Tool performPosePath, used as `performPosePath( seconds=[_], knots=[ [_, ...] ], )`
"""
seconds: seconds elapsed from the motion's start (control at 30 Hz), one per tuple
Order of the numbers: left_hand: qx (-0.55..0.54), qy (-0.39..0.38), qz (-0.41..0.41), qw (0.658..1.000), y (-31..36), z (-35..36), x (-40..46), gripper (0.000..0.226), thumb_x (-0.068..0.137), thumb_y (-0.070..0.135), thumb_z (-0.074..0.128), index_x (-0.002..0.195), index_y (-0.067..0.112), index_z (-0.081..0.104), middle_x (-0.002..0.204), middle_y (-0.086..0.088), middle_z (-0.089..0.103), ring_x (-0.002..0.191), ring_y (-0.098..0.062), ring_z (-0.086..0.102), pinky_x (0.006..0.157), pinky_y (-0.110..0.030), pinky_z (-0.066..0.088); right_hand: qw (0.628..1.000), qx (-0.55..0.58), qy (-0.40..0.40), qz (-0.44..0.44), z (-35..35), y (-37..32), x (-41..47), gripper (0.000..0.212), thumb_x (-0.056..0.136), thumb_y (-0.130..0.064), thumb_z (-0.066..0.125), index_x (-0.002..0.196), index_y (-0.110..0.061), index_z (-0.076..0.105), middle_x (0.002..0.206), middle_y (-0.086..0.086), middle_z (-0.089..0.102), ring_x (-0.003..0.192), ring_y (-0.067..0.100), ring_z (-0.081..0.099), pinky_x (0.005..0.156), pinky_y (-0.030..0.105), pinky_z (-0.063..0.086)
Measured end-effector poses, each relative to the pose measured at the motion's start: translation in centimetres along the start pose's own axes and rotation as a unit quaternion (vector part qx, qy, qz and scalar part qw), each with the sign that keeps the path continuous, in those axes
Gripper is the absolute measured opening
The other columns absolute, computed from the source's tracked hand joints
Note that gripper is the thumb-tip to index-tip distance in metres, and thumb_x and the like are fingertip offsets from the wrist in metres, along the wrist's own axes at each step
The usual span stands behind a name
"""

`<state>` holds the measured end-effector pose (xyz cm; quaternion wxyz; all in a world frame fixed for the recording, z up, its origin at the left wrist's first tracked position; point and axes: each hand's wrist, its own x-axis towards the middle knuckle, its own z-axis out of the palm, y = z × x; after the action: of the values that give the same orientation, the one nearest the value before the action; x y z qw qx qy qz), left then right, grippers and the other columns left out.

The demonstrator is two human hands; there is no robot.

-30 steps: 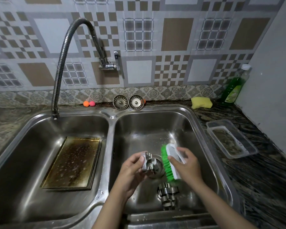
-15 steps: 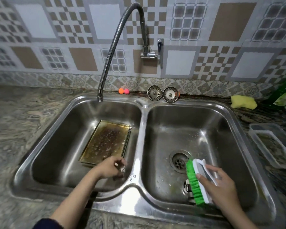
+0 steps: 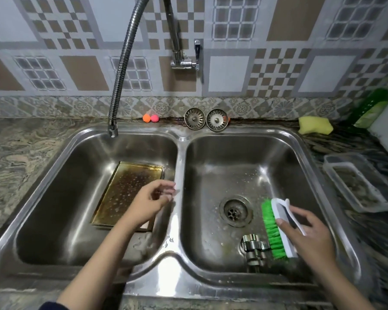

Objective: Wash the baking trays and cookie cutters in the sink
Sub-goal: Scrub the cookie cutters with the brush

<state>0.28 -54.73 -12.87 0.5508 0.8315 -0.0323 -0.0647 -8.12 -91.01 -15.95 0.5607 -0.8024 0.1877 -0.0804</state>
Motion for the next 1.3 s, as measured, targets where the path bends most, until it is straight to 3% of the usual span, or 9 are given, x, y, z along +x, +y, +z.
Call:
performPosePath(
  seconds=[0.17,0.27,0.4,0.57,0.67,0.8,0.9,1.1,1.3],
  knots=[
    [-0.032,-0.128,0.035,0.991,5.5,9.5,0.9,0.029,0.082,-0.003,0.065,0.108,0.01,0.062,0.097,-0.007,0.066,0.082,-0.005,0.06,0.078,-0.014,0.048,0.999,0.029,0.035,0.029,-1.0,0.4,1.1,0.045,0.071,-0.021,0.083,0.112,-0.023,0.065,0.086,0.001,0.073,0.078,0.014,0.07,0.066,0.028,0.055],
    [0.091,-0.261,0.042,0.96,4.6,16.2,1.8,0.032,0.079,0.011,0.071,0.11,0.008,0.061,0.099,-0.006,0.066,0.086,-0.009,0.062,0.081,-0.022,0.051,0.998,0.043,0.048,0.022,-1.2,0.3,1.3,0.044,0.072,-0.01,0.081,0.113,-0.013,0.065,0.089,0.005,0.072,0.067,-0.003,0.066,0.057,0.009,0.049],
    [0.298,-0.351,0.04,0.887,1.7,21.3,3.8,0.032,0.083,0.013,0.06,0.114,0.006,0.061,0.113,-0.016,0.066,0.106,-0.03,0.061,0.085,-0.03,0.045,0.997,0.059,0.055,0.022,-1.8,0.4,0.8,0.043,0.072,-0.004,0.08,0.112,-0.008,0.065,0.092,0.006,0.072,0.066,-0.01,0.064,0.057,0.004,0.045],
    [0.405,-0.397,0.036,0.823,0.5,23.7,4.9,0.027,0.083,0.021,0.06,0.082,-0.005,0.064,0.092,-0.029,0.064,0.085,-0.04,0.06,0.065,-0.036,0.039,0.997,0.058,0.046,0.03,-2.6,1.3,-0.1,0.044,0.072,-0.01,0.081,0.114,-0.012,0.064,0.096,0.003,0.073,0.074,-0.003,0.067,0.059,0.006,0.047],
    [0.4,-0.391,0.035,0.828,-0.6,24.1,5.1,0.034,0.079,0.023,0.065,0.055,0.007,0.048,0.077,-0.027,0.06,0.067,-0.033,0.051,0.058,-0.03,0.029,0.997,0.049,0.052,0.035,-2.9,1.7,-0.4,0.041,0.072,-0.01,0.081,0.11,-0.013,0.065,0.088,-0.009,0.07,0.069,-0.011,0.064,0.057,0.004,0.044],
    [0.304,-0.367,-0.01,0.879,-0.6,23.9,5.0,0.007,0.073,0.014,0.069,0.07,0.012,0.062,0.065,-0.006,0.056,0.068,-0.018,0.055,0.058,-0.025,0.039,0.996,0.049,0.054,0.051,-3.3,1.6,-0.2,0.042,0.07,-0.024,0.083,0.108,-0.025,0.066,0.09,-0.015,0.071,0.077,-0.002,0.068,0.066,0.019,0.054],
    [0.178,-0.326,-0.053,0.927,0.0,23.2,4.9,0.026,0.072,0.005,0.074,0.062,0.022,0.057,0.074,-0.007,0.067,0.068,-0.009,0.06,0.069,-0.024,0.05,0.994,0.08,0.047,0.055,-3.8,1.3,0.5,0.041,0.07,-0.022,0.083,0.105,-0.032,0.064,0.094,-0.006,0.074,0.082,0.009,0.071,0.069,0.031,0.056],
    [-0.071,-0.238,-0.116,0.962,2.2,21.5,3.8,0.044,0.066,-0.014,0.076,0.087,0.01,0.046,0.074,0.0,0.053,0.06,-0.002,0.057,0.06,-0.017,0.049,0.994,0.084,0.077,0.0,-6.4,-1.8,3.0,0.042,0.07,-0.02,0.083,0.109,-0.024,0.064,0.1,0.001,0.072,0.086,0.015,0.071,0.07,0.031,0.058],
    [-0.129,-0.232,-0.077,0.961,4.2,20.4,2.6,0.064,0.071,-0.007,0.076,0.123,0.024,0.057,0.101,0.0,0.05,0.09,-0.012,0.055,0.085,-0.032,0.053,0.97,-0.071,0.209,-0.103,-12.4,-5.4,9.6,0.047,0.073,-0.027,0.081,0.116,-0.018,0.062,0.115,0.0,0.064,0.099,0.019,0.06,0.079,0.027,0.046]
  ],
)
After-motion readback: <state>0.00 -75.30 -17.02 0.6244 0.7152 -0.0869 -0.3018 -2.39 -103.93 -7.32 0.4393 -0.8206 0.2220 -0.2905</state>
